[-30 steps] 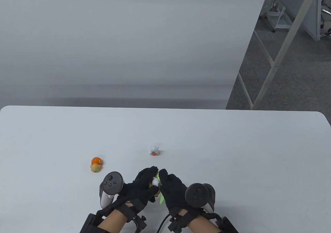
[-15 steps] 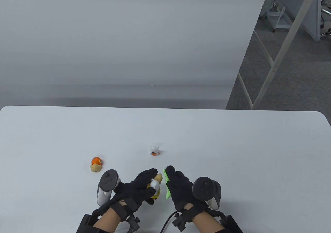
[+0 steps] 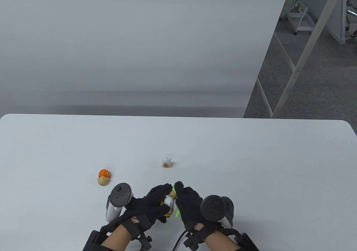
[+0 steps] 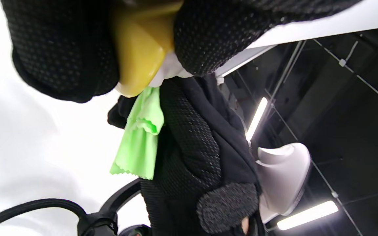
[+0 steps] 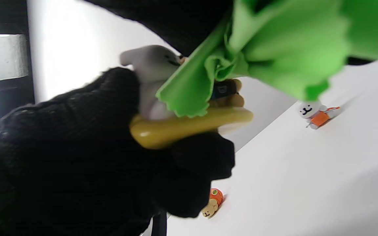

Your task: Dust the small ornaments

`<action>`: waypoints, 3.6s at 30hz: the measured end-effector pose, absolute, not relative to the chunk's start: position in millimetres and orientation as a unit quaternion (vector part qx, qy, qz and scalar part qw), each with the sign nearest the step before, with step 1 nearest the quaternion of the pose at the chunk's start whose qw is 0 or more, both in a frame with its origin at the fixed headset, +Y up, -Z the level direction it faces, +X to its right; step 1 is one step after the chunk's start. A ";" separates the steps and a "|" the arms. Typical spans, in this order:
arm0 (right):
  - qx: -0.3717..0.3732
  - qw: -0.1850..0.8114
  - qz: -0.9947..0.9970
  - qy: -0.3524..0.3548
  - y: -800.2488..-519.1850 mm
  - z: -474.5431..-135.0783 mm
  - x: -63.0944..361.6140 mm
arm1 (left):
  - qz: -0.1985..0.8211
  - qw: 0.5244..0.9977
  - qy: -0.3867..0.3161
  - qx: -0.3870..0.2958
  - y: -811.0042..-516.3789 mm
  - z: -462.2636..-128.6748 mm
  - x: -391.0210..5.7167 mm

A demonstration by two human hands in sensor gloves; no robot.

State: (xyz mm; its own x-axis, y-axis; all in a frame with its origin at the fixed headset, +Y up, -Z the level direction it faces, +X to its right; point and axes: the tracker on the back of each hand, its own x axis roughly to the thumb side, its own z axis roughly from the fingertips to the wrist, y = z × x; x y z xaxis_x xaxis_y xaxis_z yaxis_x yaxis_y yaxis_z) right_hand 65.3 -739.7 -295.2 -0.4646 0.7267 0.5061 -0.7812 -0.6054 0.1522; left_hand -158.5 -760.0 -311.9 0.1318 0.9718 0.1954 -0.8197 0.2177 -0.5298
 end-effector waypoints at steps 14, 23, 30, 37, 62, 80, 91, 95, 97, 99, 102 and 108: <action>0.298 0.449 0.841 -0.049 -725.8 -284.7 57.5 | 0.594 0.772 -0.192 -0.116 -755.6 -321.2 -184.4; 0.259 0.505 0.823 0.014 -740.0 -288.7 61.5 | 0.656 0.701 -0.246 -0.135 -759.9 -325.1 -186.0; 0.239 0.488 0.840 0.018 -740.0 -286.7 54.9 | 0.606 0.749 -0.253 -0.084 -751.5 -314.8 -171.3; 0.288 0.489 0.823 0.013 -731.0 -282.4 43.6 | 0.543 0.817 -0.192 -0.003 -751.1 -314.1 -170.6; 0.224 0.520 0.824 -0.014 -729.1 -286.7 64.0 | 0.617 0.749 -0.238 -0.042 -753.1 -310.0 -162.3; 0.276 0.531 0.799 -0.053 -733.7 -286.9 70.5 | 0.700 0.674 -0.211 -0.105 -761.3 -317.8 -174.5; 0.257 0.542 0.799 -0.035 -734.1 -289.9 78.6 | 0.675 0.646 -0.327 -0.143 -754.2 -313.9 -164.7; 0.251 0.547 0.798 -0.026 -738.8 -293.6 80.5 | 0.650 0.663 -0.345 -0.139 -753.3 -311.3 -161.0; 0.250 0.542 0.802 -0.027 -737.7 -292.2 78.9 | 0.657 0.659 -0.339 -0.141 -755.3 -311.9 -160.3; 0.273 0.533 0.800 -0.043 -732.1 -287.4 74.2 | 0.632 0.704 -0.309 -0.098 -752.8 -310.4 -161.8; 0.291 0.510 0.807 -0.056 -724.9 -281.4 67.8 | 0.623 0.733 -0.263 -0.068 -755.7 -311.0 -167.5; 0.285 0.542 0.790 -0.040 -738.8 -289.7 78.8 | 0.606 0.751 -0.254 -0.070 -759.9 -312.1 -161.8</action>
State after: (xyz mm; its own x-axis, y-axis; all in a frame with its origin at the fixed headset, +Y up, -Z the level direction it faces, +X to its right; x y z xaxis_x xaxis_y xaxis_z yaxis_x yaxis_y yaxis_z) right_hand 78.8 -738.8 -289.7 -0.2511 0.8333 0.4925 -0.8784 -0.4099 0.2457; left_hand -161.8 -759.9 -312.1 0.1372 0.9451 0.2965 -0.8745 0.2562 -0.4119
